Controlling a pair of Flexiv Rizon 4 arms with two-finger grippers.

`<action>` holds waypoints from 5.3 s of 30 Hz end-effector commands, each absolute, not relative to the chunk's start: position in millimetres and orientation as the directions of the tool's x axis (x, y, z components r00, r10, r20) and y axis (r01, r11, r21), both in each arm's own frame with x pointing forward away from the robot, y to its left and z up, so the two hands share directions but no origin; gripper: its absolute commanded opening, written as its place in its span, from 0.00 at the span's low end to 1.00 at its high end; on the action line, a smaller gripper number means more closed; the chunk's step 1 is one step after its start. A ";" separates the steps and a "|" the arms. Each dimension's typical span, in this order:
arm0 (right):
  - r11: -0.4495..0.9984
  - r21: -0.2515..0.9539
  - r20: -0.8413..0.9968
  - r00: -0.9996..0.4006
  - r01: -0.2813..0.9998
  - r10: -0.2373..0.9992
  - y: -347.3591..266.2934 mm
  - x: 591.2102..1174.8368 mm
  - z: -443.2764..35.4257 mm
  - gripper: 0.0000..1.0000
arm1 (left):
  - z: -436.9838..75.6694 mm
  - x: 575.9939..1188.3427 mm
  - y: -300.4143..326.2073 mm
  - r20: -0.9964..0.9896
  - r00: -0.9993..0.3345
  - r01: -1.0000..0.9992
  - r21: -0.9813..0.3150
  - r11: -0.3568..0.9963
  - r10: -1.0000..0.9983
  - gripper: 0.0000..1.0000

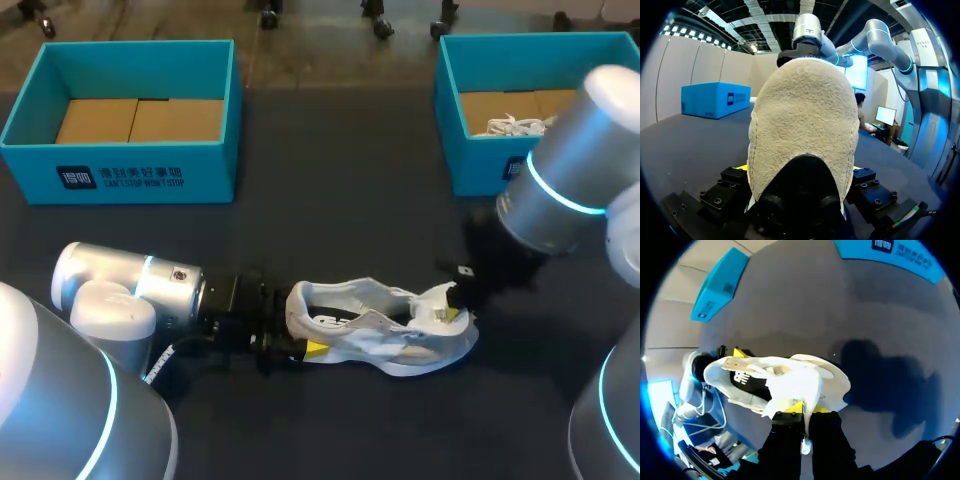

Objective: Take the shoe out of the shoebox, open the shoe tongue, remove and reinsert the insole, then place the shoe into the shoebox

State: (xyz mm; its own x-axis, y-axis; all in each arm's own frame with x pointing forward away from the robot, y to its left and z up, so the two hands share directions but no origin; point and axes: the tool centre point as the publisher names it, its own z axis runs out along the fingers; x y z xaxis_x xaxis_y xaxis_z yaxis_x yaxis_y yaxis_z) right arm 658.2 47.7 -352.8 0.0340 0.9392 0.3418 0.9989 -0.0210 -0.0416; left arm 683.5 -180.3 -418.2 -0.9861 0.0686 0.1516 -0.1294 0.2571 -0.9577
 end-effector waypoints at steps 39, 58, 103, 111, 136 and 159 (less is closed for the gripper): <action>0.244 -0.124 0.102 -0.232 0.962 0.967 34.5 689.3 -236.0 1.00 | -417.8 683.2 -180.4 0.152 -0.986 -0.130 -0.957 0.260 0.068 0.00; 0.490 -0.201 -0.185 -0.524 0.848 0.832 81.4 746.3 -169.3 0.28 | -417.8 683.2 -180.4 0.152 -0.986 -0.130 -0.957 0.260 0.068 0.00; 0.961 -0.126 -0.332 -0.924 0.245 0.192 178.1 731.8 -205.8 0.00 | -417.8 683.2 -180.4 0.152 -0.986 -0.130 -0.957 0.260 0.068 0.00; 0.961 -0.126 -0.332 -0.924 0.245 0.192 178.1 731.8 -205.8 0.00 | -417.8 683.2 -180.4 0.152 -0.986 -0.130 -0.957 0.260 0.068 0.00; 0.984 -0.093 -0.190 -0.973 0.155 0.135 167.8 688.7 -292.7 0.00 | -417.8 683.2 -180.4 0.152 -0.986 -0.130 -0.957 0.260 0.068 0.00; 0.989 -0.118 -0.120 -0.990 0.086 0.072 187.2 690.8 -330.5 0.00 | -417.8 683.2 -180.4 0.152 -0.986 -0.130 -0.957 0.260 0.068 0.00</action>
State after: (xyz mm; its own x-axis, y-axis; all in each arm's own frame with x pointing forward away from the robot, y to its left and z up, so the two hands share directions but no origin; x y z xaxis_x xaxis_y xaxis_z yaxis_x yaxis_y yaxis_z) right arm 685.0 178.4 -316.5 -0.9891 0.0745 -0.1274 0.0881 0.9906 -0.1049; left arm 683.5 -180.3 -418.2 -0.9860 0.0684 0.1519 -0.1297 0.2570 -0.9577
